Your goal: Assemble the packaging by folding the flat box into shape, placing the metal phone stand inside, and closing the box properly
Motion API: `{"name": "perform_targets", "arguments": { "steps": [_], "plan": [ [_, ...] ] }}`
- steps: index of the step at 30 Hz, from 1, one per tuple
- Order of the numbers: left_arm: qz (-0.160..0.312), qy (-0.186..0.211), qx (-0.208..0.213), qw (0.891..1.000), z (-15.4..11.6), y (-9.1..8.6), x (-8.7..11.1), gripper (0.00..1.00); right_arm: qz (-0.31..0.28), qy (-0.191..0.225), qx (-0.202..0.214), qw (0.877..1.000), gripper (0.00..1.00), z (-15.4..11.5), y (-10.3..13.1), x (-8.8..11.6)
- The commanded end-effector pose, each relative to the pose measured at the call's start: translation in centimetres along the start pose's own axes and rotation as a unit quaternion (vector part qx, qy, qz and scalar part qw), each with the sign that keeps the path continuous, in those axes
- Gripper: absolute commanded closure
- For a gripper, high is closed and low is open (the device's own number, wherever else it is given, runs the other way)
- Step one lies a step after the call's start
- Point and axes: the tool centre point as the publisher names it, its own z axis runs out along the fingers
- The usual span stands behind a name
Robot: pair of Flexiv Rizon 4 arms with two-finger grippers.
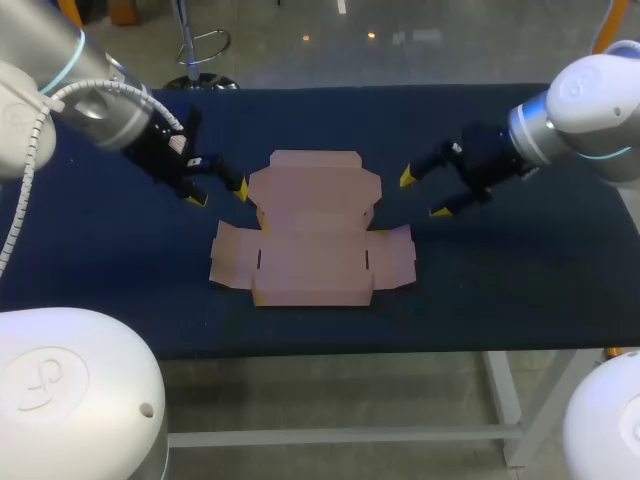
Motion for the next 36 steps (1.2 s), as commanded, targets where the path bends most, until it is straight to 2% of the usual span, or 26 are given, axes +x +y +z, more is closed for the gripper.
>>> {"name": "perform_targets", "arguments": {
  "steps": [1,11,19,20,22,25,32,36],
  "plan": [
    [0.005,0.006,-0.006,1.000,-0.1,-0.8,-0.3,0.00,-0.008,0.003,0.011,1.000,0.00,1.3,1.9,-0.3],
    [0.012,0.024,-0.006,1.000,-0.1,-1.9,-1.2,0.00,-0.020,0.025,0.021,0.999,0.00,3.3,5.1,-1.2],
    [0.008,0.029,-0.004,1.000,-0.1,-2.4,-1.4,0.00,-0.028,0.030,0.038,0.998,0.00,5.1,6.7,-1.1],
    [0.007,0.030,-0.004,1.000,-0.1,-2.4,-1.4,0.00,-0.030,0.030,0.041,0.998,0.02,5.3,6.8,-1.1],
    [0.006,0.031,-0.004,0.999,-0.1,-2.4,-1.5,0.00,-0.032,0.033,0.047,0.998,0.13,5.7,7.3,-1.1],
    [0.003,0.031,-0.005,1.000,-0.1,-2.4,-1.5,0.00,-0.034,0.039,0.059,0.997,0.20,6.4,8.1,-1.2],
    [-0.006,0.025,-0.002,1.000,-0.2,-2.3,-1.5,0.00,-0.042,0.042,0.081,0.995,0.19,7.5,9.0,-1.2],
    [-0.010,0.025,-0.001,1.000,-0.2,-2.2,-1.5,0.00,-0.044,0.046,0.089,0.994,0.22,8.0,9.4,-1.3]
  ]
}}
